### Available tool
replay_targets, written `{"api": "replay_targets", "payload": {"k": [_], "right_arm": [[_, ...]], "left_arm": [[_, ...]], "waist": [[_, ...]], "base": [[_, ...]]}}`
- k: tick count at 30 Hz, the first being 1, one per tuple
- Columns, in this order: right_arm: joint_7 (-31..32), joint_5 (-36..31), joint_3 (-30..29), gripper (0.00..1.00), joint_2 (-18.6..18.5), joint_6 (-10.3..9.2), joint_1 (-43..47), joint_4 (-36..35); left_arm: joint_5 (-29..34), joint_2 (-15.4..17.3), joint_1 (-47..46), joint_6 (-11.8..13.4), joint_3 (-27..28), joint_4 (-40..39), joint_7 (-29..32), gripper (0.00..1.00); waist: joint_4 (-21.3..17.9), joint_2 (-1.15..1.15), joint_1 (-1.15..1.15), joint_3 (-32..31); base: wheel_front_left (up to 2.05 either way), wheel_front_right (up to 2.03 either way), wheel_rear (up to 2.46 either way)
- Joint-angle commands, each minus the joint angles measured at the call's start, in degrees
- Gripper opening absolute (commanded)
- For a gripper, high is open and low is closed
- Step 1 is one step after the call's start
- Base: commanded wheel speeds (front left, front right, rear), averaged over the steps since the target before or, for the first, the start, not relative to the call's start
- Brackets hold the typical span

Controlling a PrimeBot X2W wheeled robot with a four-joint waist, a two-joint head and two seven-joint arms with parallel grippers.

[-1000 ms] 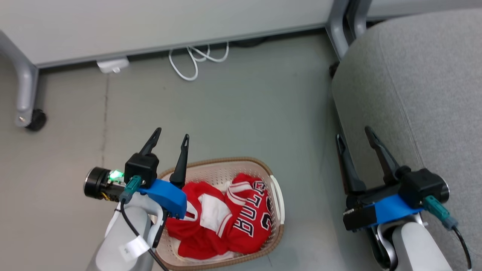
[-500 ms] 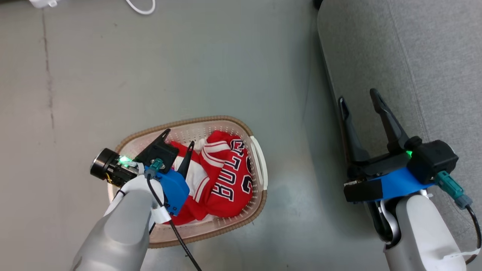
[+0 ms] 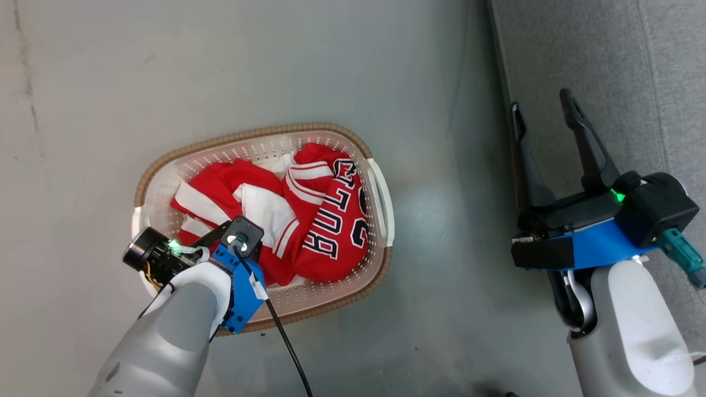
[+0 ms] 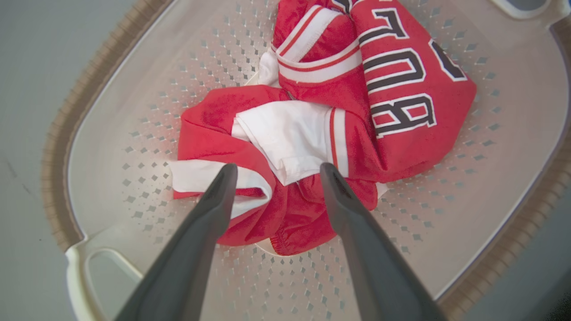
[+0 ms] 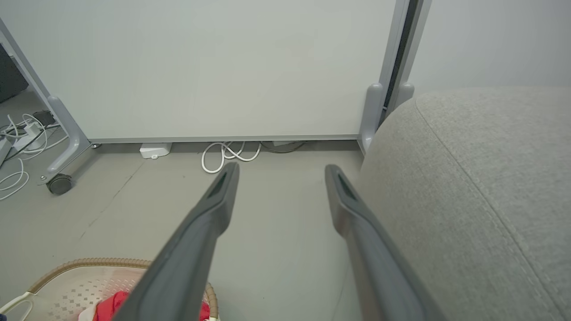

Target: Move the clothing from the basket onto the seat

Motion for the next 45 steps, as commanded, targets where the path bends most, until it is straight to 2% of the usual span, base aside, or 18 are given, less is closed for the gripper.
{"api": "replay_targets", "payload": {"k": [1, 11, 26, 27, 28, 36, 45], "right_arm": [[-0.3, -0.1, -0.1, 1.0, -0.1, 0.0, -1.3, -0.4], [-0.3, -0.3, -0.2, 1.0, -0.1, 0.0, -3.2, -3.0], [-0.3, -0.3, -0.3, 1.0, -0.1, 0.0, -3.9, -6.6], [-0.3, -0.4, -0.4, 1.0, -0.1, 0.0, -3.7, -6.7], [-0.3, -0.5, -0.6, 1.0, -0.1, 0.0, -3.6, -6.7], [-0.3, -1.0, -0.8, 1.0, -0.1, 0.0, -3.3, -6.1], [-0.3, -1.4, -1.0, 1.0, -0.1, 0.0, -2.2, -4.6]], "left_arm": [[0.1, 0.6, -1.3, 0.0, -0.3, 0.3, 0.8, 1.0], [0.9, 2.0, -4.6, 0.9, -2.4, 1.0, 6.7, 1.0], [2.4, 2.2, -10.1, 1.9, -5.7, 1.2, 12.2, 1.0], [2.6, 2.0, -9.9, 2.1, -6.0, 1.1, 12.6, 0.45], [2.7, 1.8, -9.7, 2.2, -6.3, 1.1, 12.9, 0.0], [2.0, 0.0, -9.0, 2.6, -7.3, 1.1, 13.4, 0.0], [-0.3, -1.8, -7.7, 2.3, -7.2, 0.5, 7.7, 0.0]], "waist": [[-0.1, 0.0, -0.01, 1.7], [-0.8, 0.0, -0.01, 7.9], [-2.3, 0.0, -0.01, 14.5], [-2.3, 0.0, -0.01, 14.5], [-2.2, 0.0, -0.01, 14.6], [-1.1, 0.0, -0.01, 12.9], [1.0, 0.0, -0.01, 8.2]], "base": [[0.0, 0.0, 0.0], [0.0, 0.0, 0.0], [0.0, 0.0, 0.0], [0.0, 0.0, 0.0], [0.0, 0.0, 0.0], [0.0, 0.0, 0.0], [0.0, 0.0, 0.0]]}}
